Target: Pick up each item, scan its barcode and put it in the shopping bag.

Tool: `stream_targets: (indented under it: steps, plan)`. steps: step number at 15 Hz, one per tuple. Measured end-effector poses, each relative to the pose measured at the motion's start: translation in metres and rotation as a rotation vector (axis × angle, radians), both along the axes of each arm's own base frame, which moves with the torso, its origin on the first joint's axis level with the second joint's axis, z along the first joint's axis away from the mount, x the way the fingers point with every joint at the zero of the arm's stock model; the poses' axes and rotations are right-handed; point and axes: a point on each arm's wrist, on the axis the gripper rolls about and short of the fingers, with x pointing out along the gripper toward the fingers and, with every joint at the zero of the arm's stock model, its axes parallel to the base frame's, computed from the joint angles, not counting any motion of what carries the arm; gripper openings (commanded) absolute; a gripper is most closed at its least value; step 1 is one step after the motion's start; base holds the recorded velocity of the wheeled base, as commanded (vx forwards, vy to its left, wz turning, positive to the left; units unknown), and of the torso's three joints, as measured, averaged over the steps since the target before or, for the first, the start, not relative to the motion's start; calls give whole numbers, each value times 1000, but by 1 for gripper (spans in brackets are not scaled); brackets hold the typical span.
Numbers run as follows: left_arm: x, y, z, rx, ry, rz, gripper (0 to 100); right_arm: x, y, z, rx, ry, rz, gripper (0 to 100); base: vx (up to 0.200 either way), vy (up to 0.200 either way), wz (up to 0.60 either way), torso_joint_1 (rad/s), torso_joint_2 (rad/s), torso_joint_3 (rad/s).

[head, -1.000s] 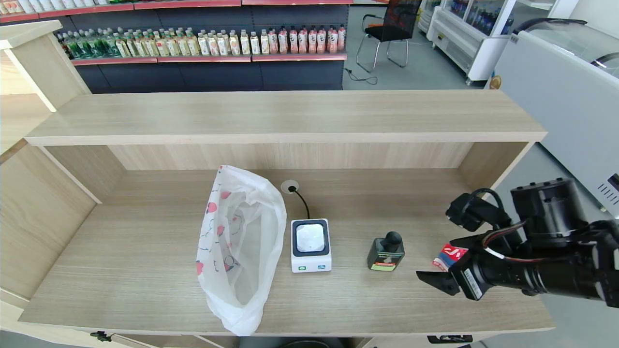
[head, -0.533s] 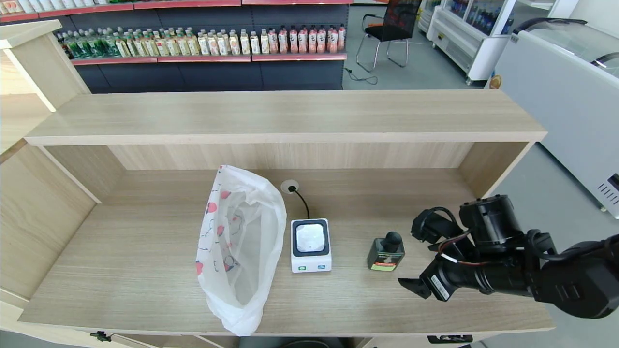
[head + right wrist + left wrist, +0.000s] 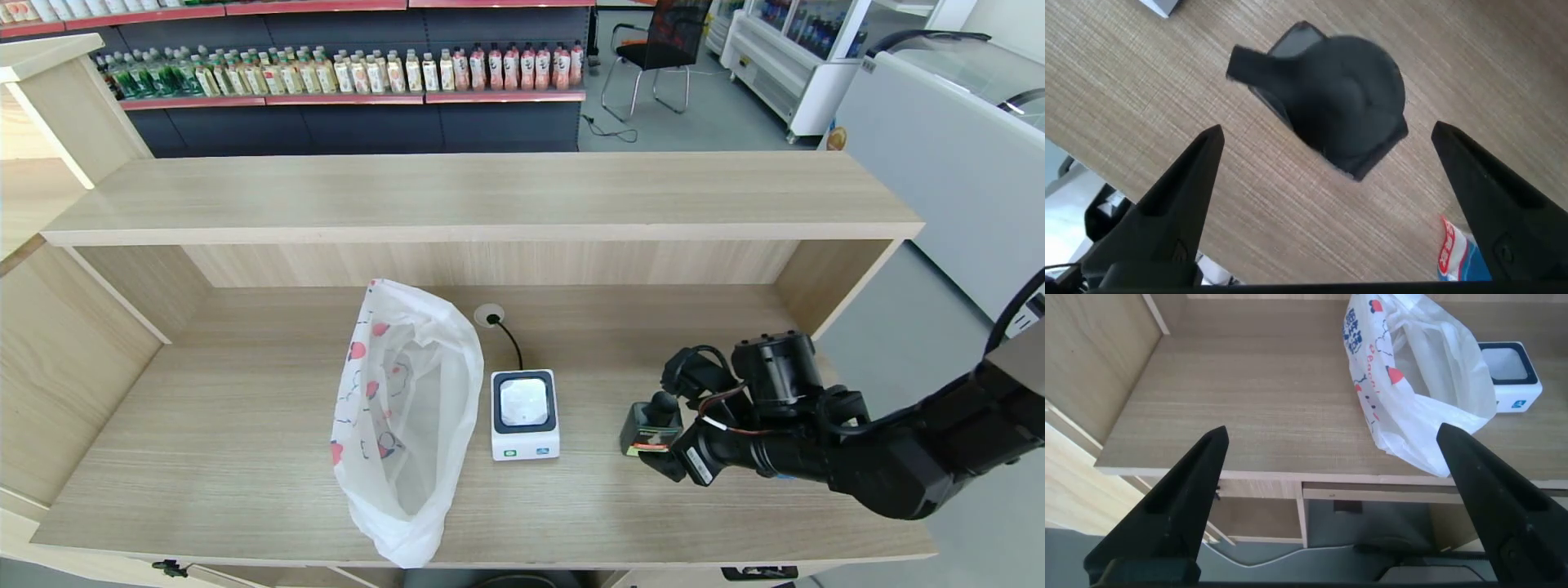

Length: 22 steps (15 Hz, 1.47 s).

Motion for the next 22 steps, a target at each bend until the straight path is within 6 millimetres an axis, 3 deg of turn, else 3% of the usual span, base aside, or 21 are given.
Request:
stream_targets:
  steps: [7, 8, 14, 16, 18, 22]
  plan:
    - [0, 0, 0, 0, 0, 0, 100, 25, 23, -11, 16, -16, 40, 100, 0, 0, 0, 0, 0, 0]
    - [0, 0, 0, 0, 0, 0, 100, 26, 24, -13, 15, -15, 43, 0, 0, 0, 0, 0, 0, 0]
    - [0, 0, 0, 0, 1, 0, 100, 26, 25, -20, 15, -4, 39, 0, 0, 0, 0, 0, 0, 0]
    - [0, 0, 0, 0, 1, 0, 100, 22, 25, -12, 57, -16, 18, 0, 0, 0, 0, 0, 0, 0]
    - [0, 0, 0, 0, 1, 0, 100, 14, 22, 6, 141, -21, -30, 0, 0, 0, 0, 0, 0, 0]
    - [0, 0, 0, 0, 0, 0, 100, -8, 8, 72, 334, -134, -94, 0, 0, 0, 0, 0, 0, 0]
